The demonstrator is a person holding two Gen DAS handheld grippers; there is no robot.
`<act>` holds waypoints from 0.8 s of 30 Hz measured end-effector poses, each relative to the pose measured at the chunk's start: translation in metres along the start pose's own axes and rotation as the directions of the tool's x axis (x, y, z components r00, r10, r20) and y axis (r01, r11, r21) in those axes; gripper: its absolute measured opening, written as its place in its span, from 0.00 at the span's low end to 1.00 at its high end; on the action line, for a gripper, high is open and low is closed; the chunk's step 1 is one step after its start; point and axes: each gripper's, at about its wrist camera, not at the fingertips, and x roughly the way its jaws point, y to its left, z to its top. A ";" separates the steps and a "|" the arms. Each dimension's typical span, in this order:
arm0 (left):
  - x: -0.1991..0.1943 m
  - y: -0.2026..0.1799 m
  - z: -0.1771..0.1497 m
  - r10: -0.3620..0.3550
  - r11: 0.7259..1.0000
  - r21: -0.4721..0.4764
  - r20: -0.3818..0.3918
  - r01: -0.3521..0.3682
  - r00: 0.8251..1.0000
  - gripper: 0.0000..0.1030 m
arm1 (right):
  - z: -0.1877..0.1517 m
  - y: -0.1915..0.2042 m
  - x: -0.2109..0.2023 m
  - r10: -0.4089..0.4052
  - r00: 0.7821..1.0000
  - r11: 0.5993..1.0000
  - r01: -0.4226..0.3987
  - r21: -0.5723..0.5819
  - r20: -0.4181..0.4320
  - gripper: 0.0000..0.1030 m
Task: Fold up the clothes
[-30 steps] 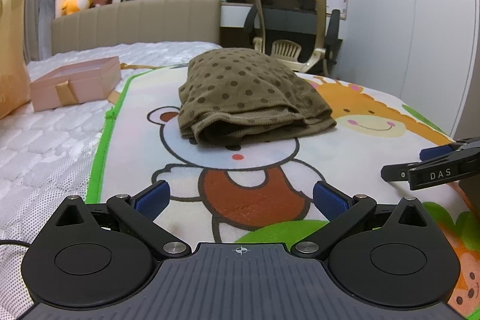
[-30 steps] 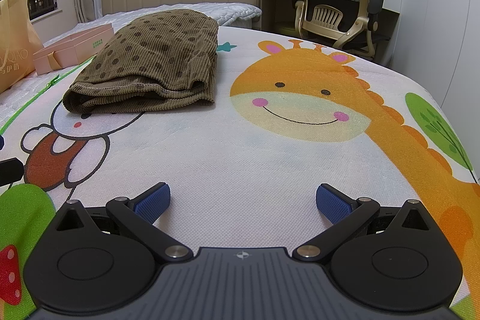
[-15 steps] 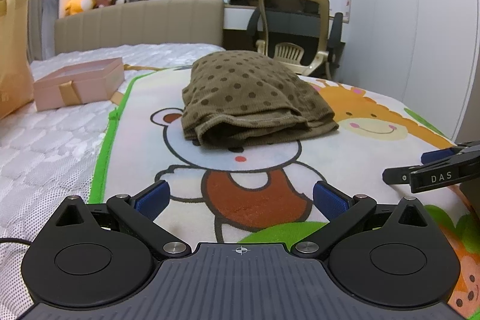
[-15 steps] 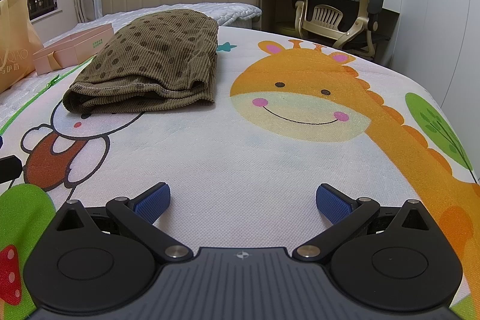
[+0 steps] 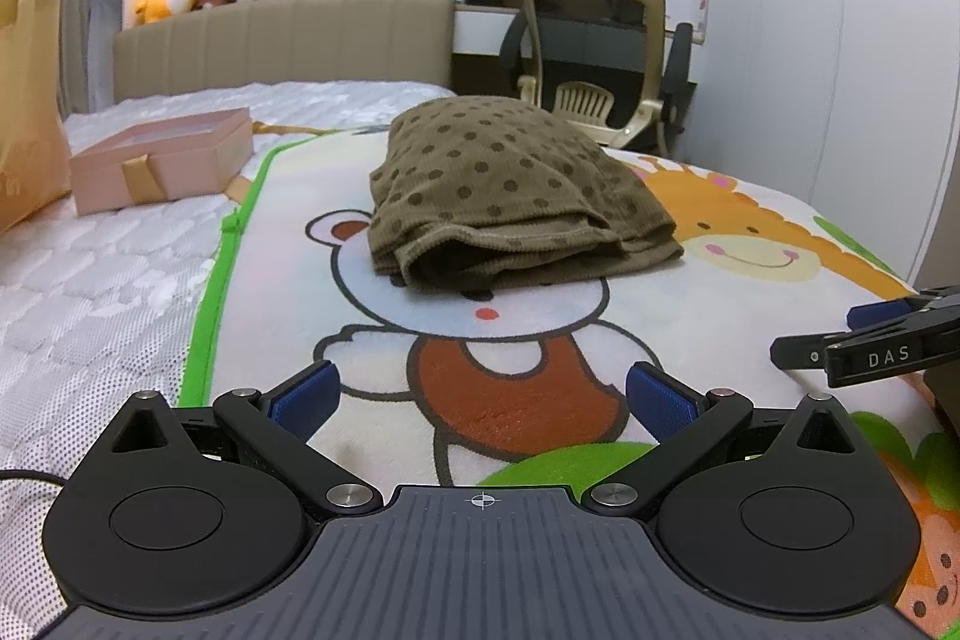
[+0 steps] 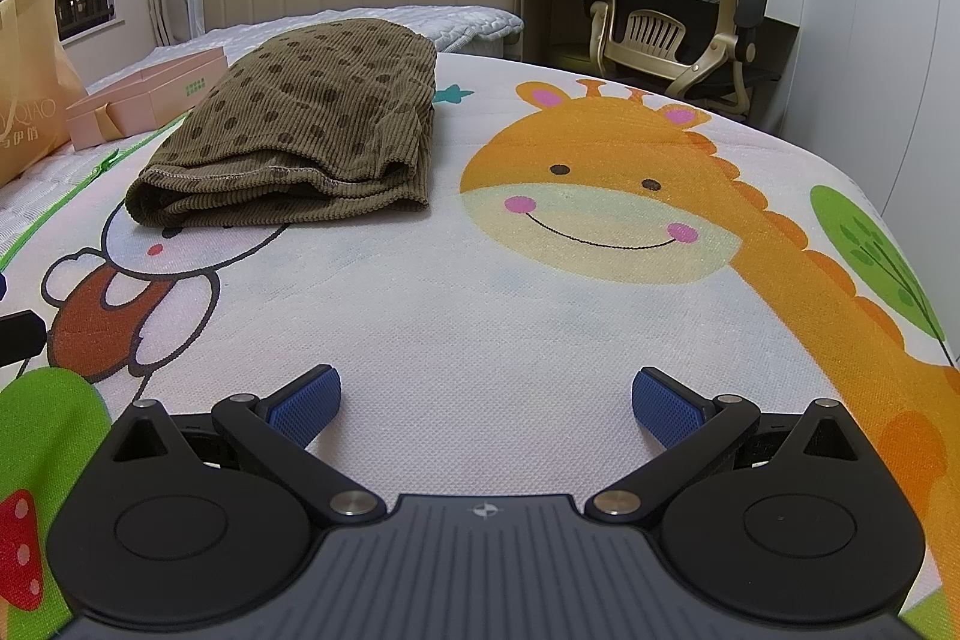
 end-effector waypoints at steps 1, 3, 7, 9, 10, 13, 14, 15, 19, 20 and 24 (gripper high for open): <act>0.000 0.000 0.000 0.000 1.000 -0.001 -0.001 0.000 1.000 1.00 | 0.000 0.000 0.000 0.000 1.000 1.000 0.000 0.000 0.000 1.00; 0.000 0.001 0.000 0.000 1.000 -0.003 -0.004 0.000 1.000 1.00 | 0.000 0.000 0.000 -0.001 1.000 1.000 0.001 0.000 0.000 1.00; 0.000 0.000 0.001 -0.002 1.000 -0.001 -0.006 0.002 1.000 1.00 | 0.000 0.001 0.000 -0.002 1.000 1.000 0.002 -0.001 0.000 1.00; 0.000 0.000 0.001 -0.001 1.000 -0.001 -0.008 0.001 1.000 1.00 | 0.000 0.001 0.000 -0.002 1.000 1.000 0.002 -0.001 0.000 1.00; 0.000 0.000 0.001 0.000 1.000 -0.002 -0.008 0.000 1.000 1.00 | 0.000 0.001 0.000 -0.002 1.000 1.000 0.002 -0.001 0.000 1.00; 0.000 0.000 0.001 0.001 1.000 -0.003 -0.008 -0.002 1.000 1.00 | 0.000 0.001 0.000 -0.002 1.000 1.000 0.002 -0.001 0.000 1.00; 0.000 0.000 0.001 0.002 1.000 -0.003 -0.008 -0.002 1.000 1.00 | 0.000 0.001 0.000 -0.002 1.000 1.000 0.002 -0.001 0.000 1.00; 0.000 0.000 0.001 0.002 1.000 -0.004 -0.007 -0.002 1.000 1.00 | 0.000 0.001 0.000 -0.002 1.000 1.000 0.002 -0.001 0.000 1.00; 0.000 0.000 0.001 0.003 1.000 -0.001 -0.004 -0.003 1.000 1.00 | 0.000 0.001 0.000 -0.002 1.000 1.000 0.002 -0.001 0.000 1.00; 0.001 0.000 0.000 0.005 1.000 -0.002 -0.004 -0.005 1.000 1.00 | 0.000 0.001 0.000 -0.003 1.000 1.000 0.003 -0.001 -0.001 1.00; 0.001 -0.001 0.000 0.010 1.000 -0.001 -0.006 -0.010 1.000 1.00 | 0.000 0.001 0.000 -0.002 1.000 1.000 0.002 -0.001 0.000 1.00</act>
